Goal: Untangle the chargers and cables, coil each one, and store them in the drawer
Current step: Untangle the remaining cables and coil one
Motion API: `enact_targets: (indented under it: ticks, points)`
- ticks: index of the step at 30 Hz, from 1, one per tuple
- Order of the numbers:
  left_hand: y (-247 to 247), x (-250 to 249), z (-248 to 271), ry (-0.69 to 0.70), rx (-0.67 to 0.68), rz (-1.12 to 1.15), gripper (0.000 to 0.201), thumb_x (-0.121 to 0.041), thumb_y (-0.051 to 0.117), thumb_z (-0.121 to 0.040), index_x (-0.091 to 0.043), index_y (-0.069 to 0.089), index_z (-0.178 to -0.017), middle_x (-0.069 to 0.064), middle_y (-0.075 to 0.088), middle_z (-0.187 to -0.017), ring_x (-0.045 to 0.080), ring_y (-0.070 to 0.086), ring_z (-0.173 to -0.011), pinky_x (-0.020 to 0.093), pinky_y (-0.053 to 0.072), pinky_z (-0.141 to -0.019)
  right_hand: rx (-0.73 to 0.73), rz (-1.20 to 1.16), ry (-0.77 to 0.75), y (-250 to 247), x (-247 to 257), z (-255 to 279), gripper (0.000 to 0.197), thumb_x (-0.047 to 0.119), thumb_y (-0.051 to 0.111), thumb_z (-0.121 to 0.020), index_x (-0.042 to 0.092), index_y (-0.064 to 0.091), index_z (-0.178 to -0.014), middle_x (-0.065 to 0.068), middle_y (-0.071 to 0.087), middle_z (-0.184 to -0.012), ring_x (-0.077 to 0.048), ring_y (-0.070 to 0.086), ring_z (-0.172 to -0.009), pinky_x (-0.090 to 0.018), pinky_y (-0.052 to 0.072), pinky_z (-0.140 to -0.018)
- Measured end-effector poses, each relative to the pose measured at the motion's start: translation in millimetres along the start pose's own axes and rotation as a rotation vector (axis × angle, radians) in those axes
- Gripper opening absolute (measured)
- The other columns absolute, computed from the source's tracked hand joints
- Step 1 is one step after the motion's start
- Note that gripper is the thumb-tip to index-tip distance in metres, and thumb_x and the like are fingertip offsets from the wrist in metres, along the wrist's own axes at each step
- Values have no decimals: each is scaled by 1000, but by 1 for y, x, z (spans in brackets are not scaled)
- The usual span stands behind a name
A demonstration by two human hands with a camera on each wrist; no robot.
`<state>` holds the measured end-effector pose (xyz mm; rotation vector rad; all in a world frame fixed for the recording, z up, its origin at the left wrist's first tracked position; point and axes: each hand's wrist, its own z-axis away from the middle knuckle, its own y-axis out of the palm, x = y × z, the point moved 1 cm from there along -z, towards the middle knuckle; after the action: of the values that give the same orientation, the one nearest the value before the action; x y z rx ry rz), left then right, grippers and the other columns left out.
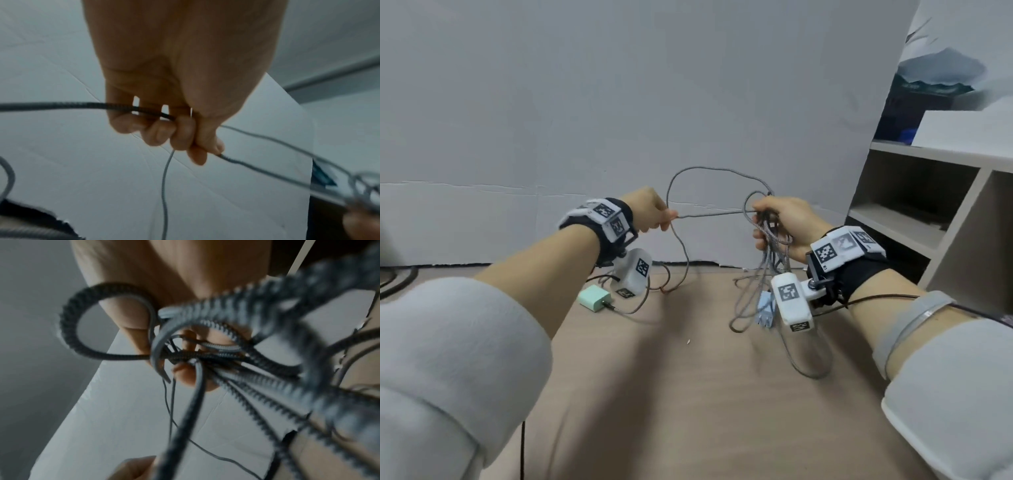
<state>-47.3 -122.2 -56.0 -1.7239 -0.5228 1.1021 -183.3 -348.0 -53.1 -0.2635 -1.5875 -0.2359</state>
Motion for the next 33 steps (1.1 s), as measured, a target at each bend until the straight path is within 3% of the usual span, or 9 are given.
enact_targets:
  ticks: [5,8,12,16,21,25,28,31,33]
  points:
    - [19,-16,3,88,50,-120,20,-22,58,-100,-15,77,-102,-2,76,-98,15,69,-87,28,53,-72,59,-91,-11,7,3,0,24,25,56,-101,2,63,-103,-11,53,-78,-25,55,-60,-36,56,-55]
    - [25,-49,10,271,3,10,45,-2,53,-93,-19,61,-134,-5,72,-112,17,64,-102,31,52,-93,98,-125,47,11,-1,0,32,34,53,-102,3,60,-105,-12,49,-73,-26,53,-59,-40,56,-58]
    - [31,-78,14,464,-120,140,25,-13,56,-92,-20,66,-114,-7,63,-80,13,56,-74,32,47,-73,177,-127,67,19,-3,3,34,34,49,-104,5,65,-102,-11,60,-75,-27,58,-61,-44,59,-69]
    - [34,-74,19,467,-94,182,17,-34,65,-92,-22,71,-103,-7,47,-69,11,42,-61,28,34,-60,75,59,-44,12,-7,-3,27,29,58,-102,2,64,-103,-16,66,-84,-27,65,-67,-41,61,-70]
    - [40,-63,18,354,-168,199,45,-44,67,-94,-3,66,-75,-4,38,-56,12,32,-50,27,25,-51,-112,521,-177,5,-8,-8,43,44,82,-80,11,63,-101,-5,69,-89,-18,62,-79,-35,53,-74]
    - [46,-61,15,203,-201,138,44,-41,67,-93,-15,60,-58,-2,42,-56,16,38,-53,29,29,-49,-277,922,-353,13,9,6,45,42,73,-74,29,60,-114,-6,50,-128,-25,50,-121,-45,44,-104]
    - [50,-58,10,127,-201,117,28,-21,64,-90,-14,67,-64,2,57,-63,22,53,-66,29,40,-57,-73,1013,-506,44,12,24,57,37,67,-76,30,53,-131,-2,42,-132,-23,40,-128,-45,40,-108]
    - [51,-51,10,127,27,100,30,-20,47,-93,2,68,-96,17,63,-100,28,56,-99,36,45,-87,156,1056,-538,70,-3,24,66,40,57,-72,32,52,-137,4,50,-134,-17,43,-129,-41,40,-109]
    - [52,-40,14,129,141,91,27,-20,47,-95,-2,67,-97,11,64,-95,19,55,-87,22,43,-80,198,990,-497,71,-15,12,58,38,63,-76,32,57,-134,7,60,-126,-12,55,-116,-35,47,-102]
